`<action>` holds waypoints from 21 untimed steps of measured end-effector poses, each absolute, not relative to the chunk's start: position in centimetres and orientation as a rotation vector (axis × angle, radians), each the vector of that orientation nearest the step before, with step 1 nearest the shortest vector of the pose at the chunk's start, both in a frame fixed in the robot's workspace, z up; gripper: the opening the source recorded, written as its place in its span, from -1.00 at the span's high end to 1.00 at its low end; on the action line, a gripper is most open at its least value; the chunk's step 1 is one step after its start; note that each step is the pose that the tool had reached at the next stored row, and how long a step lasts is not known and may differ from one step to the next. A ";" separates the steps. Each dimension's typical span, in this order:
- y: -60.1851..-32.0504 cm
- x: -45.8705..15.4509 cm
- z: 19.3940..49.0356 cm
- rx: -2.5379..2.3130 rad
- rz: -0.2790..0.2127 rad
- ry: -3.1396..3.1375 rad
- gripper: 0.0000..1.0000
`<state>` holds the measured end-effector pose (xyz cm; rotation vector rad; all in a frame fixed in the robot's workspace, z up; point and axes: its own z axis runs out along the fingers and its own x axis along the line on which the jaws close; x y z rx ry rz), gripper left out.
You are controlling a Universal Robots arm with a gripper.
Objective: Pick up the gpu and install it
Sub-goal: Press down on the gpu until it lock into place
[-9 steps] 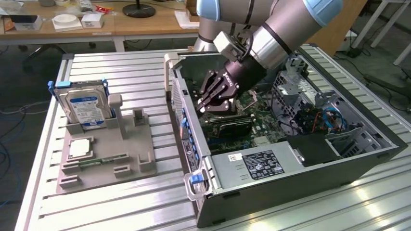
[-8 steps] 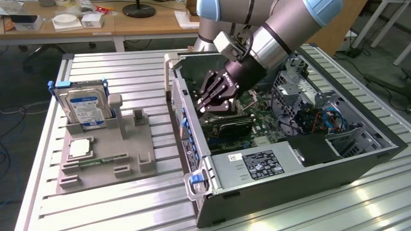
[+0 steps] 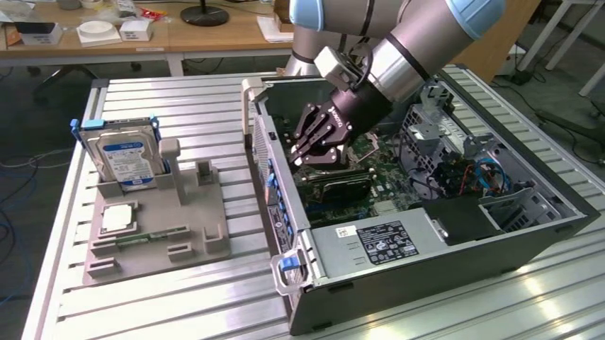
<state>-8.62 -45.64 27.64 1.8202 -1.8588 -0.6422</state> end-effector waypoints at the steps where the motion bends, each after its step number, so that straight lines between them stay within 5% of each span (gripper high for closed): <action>1: -45.6 -8.6 27.6 1.820 -0.642 -1.859 0.80; 12: -45.6 -8.6 27.6 1.820 -0.642 -1.859 0.80; 21: -45.5 -8.6 27.6 1.852 -0.595 -1.893 0.80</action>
